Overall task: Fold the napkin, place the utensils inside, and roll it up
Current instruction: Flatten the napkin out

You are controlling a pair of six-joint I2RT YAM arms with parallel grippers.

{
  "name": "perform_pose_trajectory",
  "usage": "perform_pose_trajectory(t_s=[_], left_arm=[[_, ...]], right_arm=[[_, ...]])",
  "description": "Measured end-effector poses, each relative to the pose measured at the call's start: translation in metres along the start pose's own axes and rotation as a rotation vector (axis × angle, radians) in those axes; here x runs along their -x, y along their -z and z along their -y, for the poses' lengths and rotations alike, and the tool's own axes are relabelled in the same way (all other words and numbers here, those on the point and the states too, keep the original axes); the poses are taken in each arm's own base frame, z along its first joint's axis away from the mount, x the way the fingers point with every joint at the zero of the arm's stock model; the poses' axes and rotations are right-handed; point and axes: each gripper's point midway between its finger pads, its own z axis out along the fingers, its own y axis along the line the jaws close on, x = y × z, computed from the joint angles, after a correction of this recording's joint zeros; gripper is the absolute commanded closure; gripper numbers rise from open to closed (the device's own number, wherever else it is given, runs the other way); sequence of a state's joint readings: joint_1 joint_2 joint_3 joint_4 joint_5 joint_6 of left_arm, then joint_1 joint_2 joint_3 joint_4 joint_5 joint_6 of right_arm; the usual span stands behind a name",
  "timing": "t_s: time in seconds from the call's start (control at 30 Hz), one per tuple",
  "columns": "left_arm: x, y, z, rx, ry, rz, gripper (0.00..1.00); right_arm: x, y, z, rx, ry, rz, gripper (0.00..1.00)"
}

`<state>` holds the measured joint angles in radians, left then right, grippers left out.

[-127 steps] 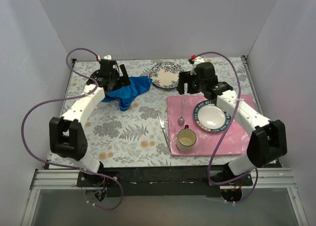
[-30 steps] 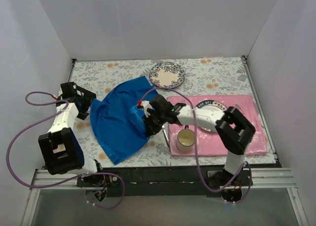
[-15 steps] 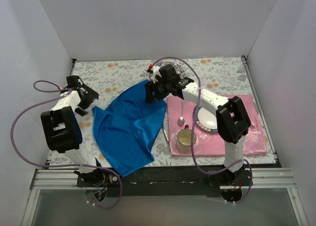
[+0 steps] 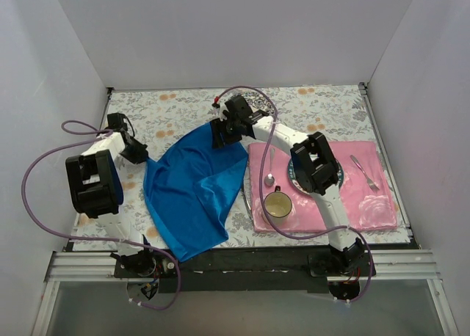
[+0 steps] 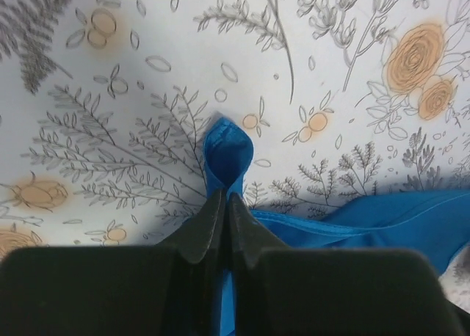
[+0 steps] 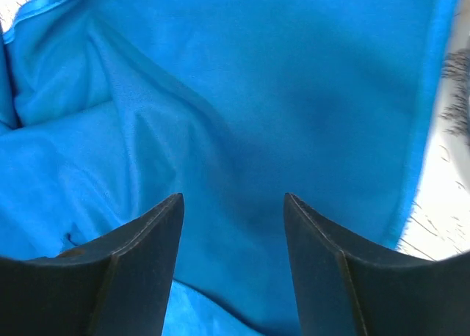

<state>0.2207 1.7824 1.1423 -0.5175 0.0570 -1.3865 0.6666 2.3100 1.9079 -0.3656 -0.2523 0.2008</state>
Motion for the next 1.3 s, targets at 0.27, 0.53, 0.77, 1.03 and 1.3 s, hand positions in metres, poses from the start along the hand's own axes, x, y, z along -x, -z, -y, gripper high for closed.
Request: perform_pose_trajectory(t_s=[0.27,0.53,0.77,1.03,1.3], left_arm=[[0.055,0.033,-0.021,0.192,0.074,0.263,1.0],[0.07,0.101,-0.059,0.35,0.097,0.457,0.07],[0.039,0.097,0.026,0.098,-0.186,0.372,0.39],[-0.012,0.018,0.115,-0.198,-0.321,0.067,0.58],[-0.05,-0.03,0.113,-0.237,-0.285,-0.12,0.64]], right_arm=[[0.021,-0.012,-0.01,0.052,-0.018,0.048,0.41],[0.016,-0.009,-0.019,0.099,-0.038,0.03,0.4],[-0.01,0.012,-0.029,0.121,-0.045,-0.035,0.32],[-0.019,0.039,-0.071,0.12,0.083,-0.05,0.32],[-0.037,0.043,-0.077,0.092,0.095,-0.089,0.33]])
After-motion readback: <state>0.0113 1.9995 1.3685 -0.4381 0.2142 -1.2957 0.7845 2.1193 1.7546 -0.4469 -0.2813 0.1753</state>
